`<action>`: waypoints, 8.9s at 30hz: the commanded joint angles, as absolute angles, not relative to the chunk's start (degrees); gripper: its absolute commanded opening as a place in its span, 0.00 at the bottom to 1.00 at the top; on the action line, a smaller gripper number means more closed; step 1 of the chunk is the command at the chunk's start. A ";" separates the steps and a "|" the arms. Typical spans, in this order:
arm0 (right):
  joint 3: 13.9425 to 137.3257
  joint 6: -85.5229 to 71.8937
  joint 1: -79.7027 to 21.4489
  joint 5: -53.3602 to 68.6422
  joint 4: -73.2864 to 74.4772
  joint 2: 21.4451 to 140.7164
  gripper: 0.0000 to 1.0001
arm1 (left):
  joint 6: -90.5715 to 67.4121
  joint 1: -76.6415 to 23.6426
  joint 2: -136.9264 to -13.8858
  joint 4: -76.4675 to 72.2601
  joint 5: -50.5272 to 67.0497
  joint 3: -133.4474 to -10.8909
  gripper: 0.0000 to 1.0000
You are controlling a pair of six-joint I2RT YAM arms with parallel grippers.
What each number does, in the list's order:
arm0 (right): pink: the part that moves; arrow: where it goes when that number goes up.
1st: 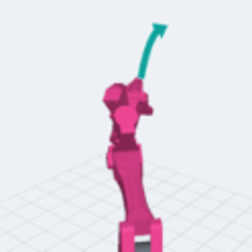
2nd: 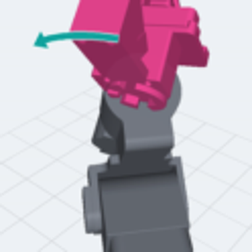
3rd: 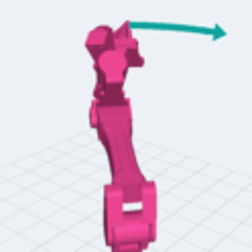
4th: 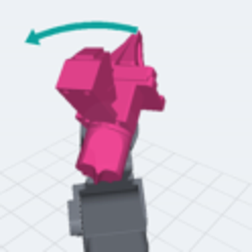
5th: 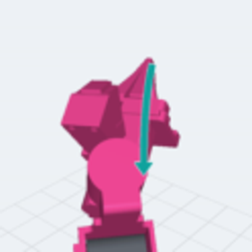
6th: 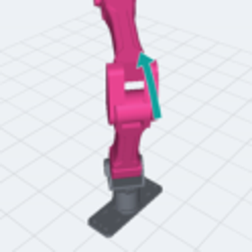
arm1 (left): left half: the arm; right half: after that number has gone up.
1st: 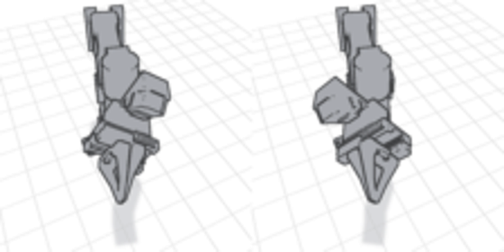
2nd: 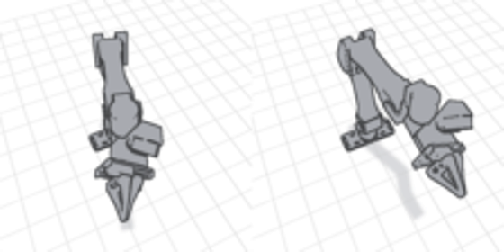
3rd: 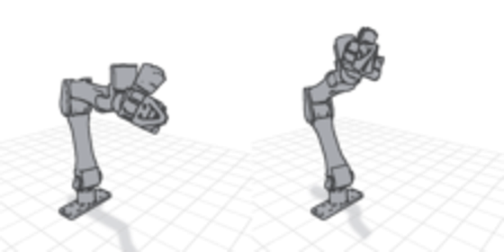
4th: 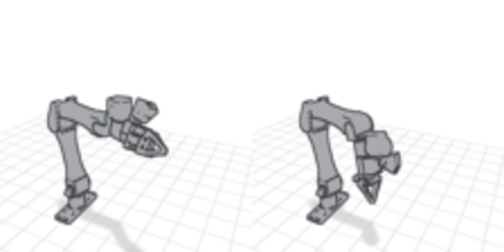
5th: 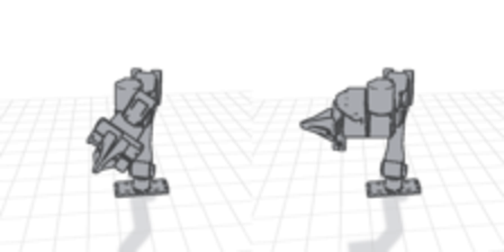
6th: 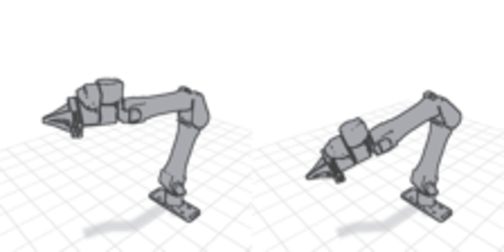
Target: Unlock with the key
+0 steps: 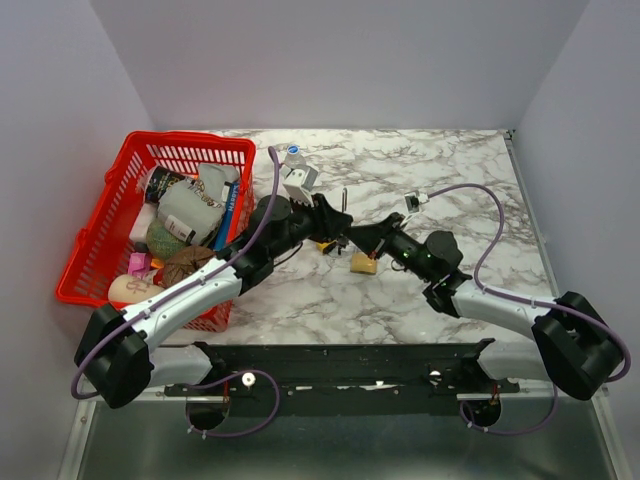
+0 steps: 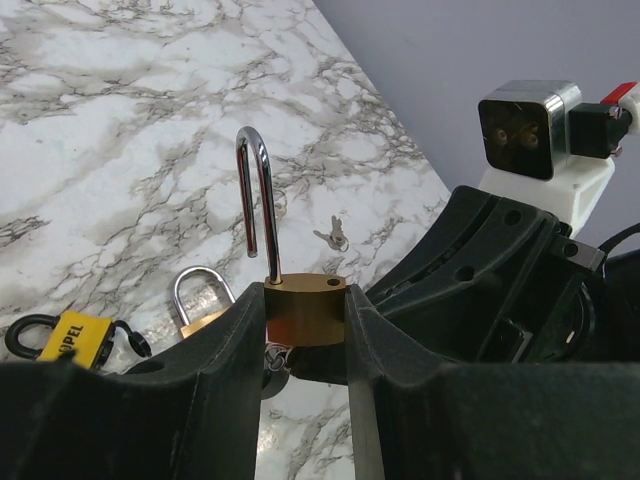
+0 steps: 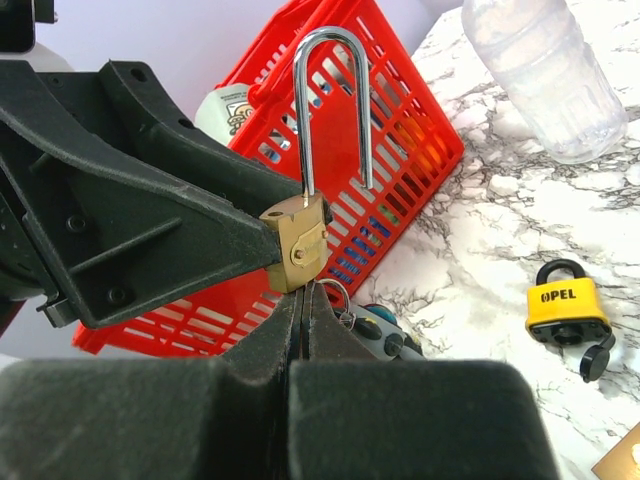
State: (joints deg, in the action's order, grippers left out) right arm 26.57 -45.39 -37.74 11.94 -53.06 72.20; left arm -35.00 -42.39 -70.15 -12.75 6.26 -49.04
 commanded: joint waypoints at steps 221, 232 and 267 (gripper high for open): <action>62.48 2.19 -12.57 -8.44 20.30 92.88 0.58 | -31.20 -34.54 -59.06 -0.53 2.90 -48.69 0.99; 66.35 6.85 -12.39 -7.91 20.57 100.80 0.53 | -30.94 -34.54 -58.98 -0.35 2.72 -48.78 0.99; 74.18 8.00 -12.04 4.31 30.67 109.86 0.36 | -31.64 -34.54 -59.50 -0.26 3.16 -48.69 0.99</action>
State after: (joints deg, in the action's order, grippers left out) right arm 72.51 8.60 -12.25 0.91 26.83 108.27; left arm -31.51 -34.83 -60.05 0.03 2.22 -48.93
